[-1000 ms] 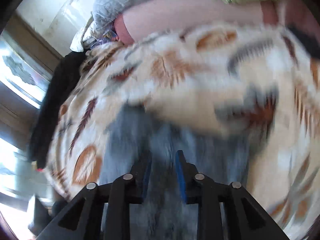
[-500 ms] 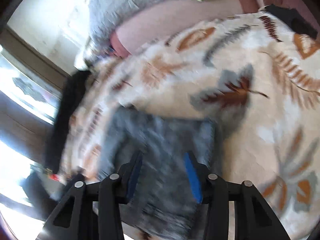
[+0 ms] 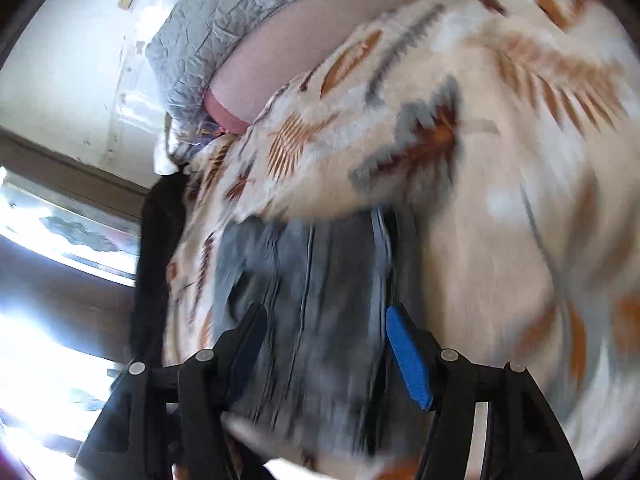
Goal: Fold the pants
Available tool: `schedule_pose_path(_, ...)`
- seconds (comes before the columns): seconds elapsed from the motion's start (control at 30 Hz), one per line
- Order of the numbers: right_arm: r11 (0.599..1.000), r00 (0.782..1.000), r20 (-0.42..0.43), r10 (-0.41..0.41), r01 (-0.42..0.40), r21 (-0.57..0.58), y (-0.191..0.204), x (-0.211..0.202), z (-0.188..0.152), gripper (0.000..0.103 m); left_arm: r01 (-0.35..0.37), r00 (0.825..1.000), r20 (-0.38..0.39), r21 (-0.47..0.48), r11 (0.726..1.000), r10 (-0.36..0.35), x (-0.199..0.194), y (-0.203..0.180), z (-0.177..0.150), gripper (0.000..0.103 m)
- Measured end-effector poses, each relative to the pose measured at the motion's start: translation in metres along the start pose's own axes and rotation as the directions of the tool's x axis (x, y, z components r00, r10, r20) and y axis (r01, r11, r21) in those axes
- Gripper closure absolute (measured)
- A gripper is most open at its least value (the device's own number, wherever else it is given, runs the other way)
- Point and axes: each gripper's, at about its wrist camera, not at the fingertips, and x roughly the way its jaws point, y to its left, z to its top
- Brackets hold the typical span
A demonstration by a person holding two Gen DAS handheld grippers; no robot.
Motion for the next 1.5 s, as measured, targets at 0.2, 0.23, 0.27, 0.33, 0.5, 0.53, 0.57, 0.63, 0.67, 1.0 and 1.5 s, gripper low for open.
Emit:
schedule_pose_path(0.2, 0.983, 0.991, -0.066, 0.115, -0.104, 0.152, -0.027, 0.016, -0.039, 0.037, 0.004, 1.0, 0.01, 0.014, 1.0, -0.004, -0.004, -0.004, -0.002, 0.012)
schedule_pose_path(0.23, 0.979, 0.989, -0.063, 0.134, -0.122, 0.166, -0.028, 0.018, -0.04, 0.037, 0.003, 1.0, 0.012, 0.018, 1.0, -0.004, -0.005, -0.005, -0.003, 0.013)
schedule_pose_path(0.27, 0.972, 0.985, -0.07, 0.16, -0.145, 0.186, -0.03, 0.022, -0.04, 0.037, 0.002, 1.0, 0.015, 0.023, 1.0, -0.002, -0.006, -0.005, -0.003, 0.012)
schedule_pose_path(0.33, 0.963, 0.978, -0.093, 0.185, -0.161, 0.214, -0.034, 0.032, -0.043, 0.036, -0.004, 1.0, 0.025, 0.031, 1.0, 0.003, -0.009, -0.005, -0.005, 0.013)
schedule_pose_path(0.5, 0.979, 0.987, -0.088, 0.136, -0.12, 0.168, -0.032, 0.03, -0.038, 0.073, -0.007, 0.999, 0.044, 0.02, 1.0, 0.006, -0.013, -0.004, -0.003, 0.013)
schedule_pose_path(0.53, 0.989, 0.99, -0.1, 0.097, -0.084, 0.124, -0.026, 0.031, -0.037, 0.084, -0.007, 0.999, 0.047, 0.019, 1.0, 0.006, -0.013, -0.004, -0.003, 0.013)
schedule_pose_path(0.57, 0.997, 0.994, -0.099, 0.048, -0.041, 0.067, -0.014, 0.031, -0.036, 0.084, -0.008, 0.999, 0.052, 0.016, 1.0, 0.007, -0.014, -0.003, -0.003, 0.013)
schedule_pose_path(0.63, 0.997, 0.996, -0.069, -0.053, 0.049, -0.057, 0.012, 0.023, -0.037, 0.085, -0.012, 0.998, 0.061, 0.008, 1.0, 0.011, -0.015, -0.001, -0.001, 0.013)
schedule_pose_path(0.67, 0.987, 0.995, -0.032, -0.099, 0.094, -0.131, 0.03, 0.015, -0.036, 0.085, -0.012, 0.998, 0.065, 0.003, 1.0, 0.012, -0.016, 0.0, 0.0, 0.013)
schedule_pose_path(1.0, 0.948, 0.971, -0.014, -0.24, 0.232, -0.217, 0.007, 0.027, -0.039, 0.085, -0.029, 0.995, 0.093, 0.0, 1.0, 0.029, -0.025, -0.004, 0.013, 0.012)
schedule_pose_path(1.5, 0.958, 0.969, 0.126, -0.212, 0.232, -0.168, 0.031, -0.038, -0.018, 0.077, -0.107, 0.993, -0.024, 0.144, 0.984, 0.112, 0.01, -0.024, -0.004, 0.008)
